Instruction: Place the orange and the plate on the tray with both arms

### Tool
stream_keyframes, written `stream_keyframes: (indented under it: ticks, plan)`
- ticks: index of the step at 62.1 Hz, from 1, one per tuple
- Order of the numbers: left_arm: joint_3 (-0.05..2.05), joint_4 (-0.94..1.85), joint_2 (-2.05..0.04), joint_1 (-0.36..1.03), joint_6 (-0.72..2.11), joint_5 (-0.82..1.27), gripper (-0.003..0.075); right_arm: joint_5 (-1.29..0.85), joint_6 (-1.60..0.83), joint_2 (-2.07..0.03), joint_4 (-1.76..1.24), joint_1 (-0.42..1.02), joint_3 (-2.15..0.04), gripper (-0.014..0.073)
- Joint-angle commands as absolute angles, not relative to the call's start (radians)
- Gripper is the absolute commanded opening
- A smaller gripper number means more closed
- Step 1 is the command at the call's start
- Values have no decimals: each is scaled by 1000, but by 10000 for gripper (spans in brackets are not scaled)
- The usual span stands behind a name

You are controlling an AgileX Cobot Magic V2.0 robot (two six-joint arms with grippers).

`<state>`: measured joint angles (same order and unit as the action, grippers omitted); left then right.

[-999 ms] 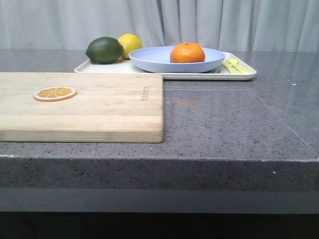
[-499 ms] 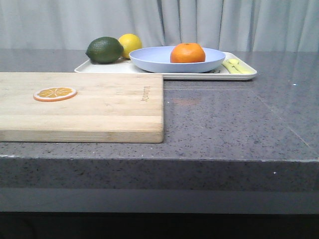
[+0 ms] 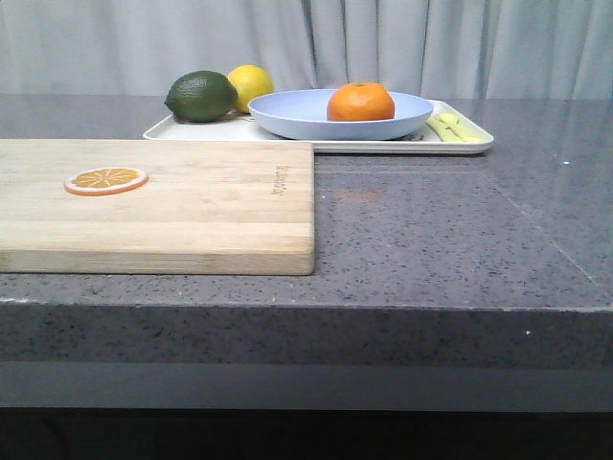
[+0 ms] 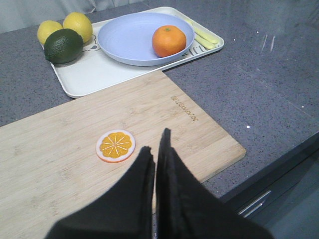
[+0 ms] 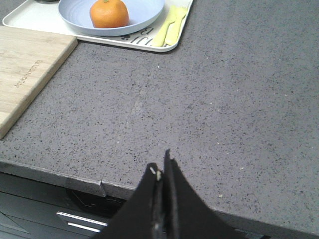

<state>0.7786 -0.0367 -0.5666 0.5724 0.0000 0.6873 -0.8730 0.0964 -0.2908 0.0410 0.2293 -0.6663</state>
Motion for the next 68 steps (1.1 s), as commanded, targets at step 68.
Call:
stream_keyframes:
  ticks: [68]
  plan:
    - [216,17,-154,173,-9,125,-20,-793,84,-303,62,231,-689,-118]
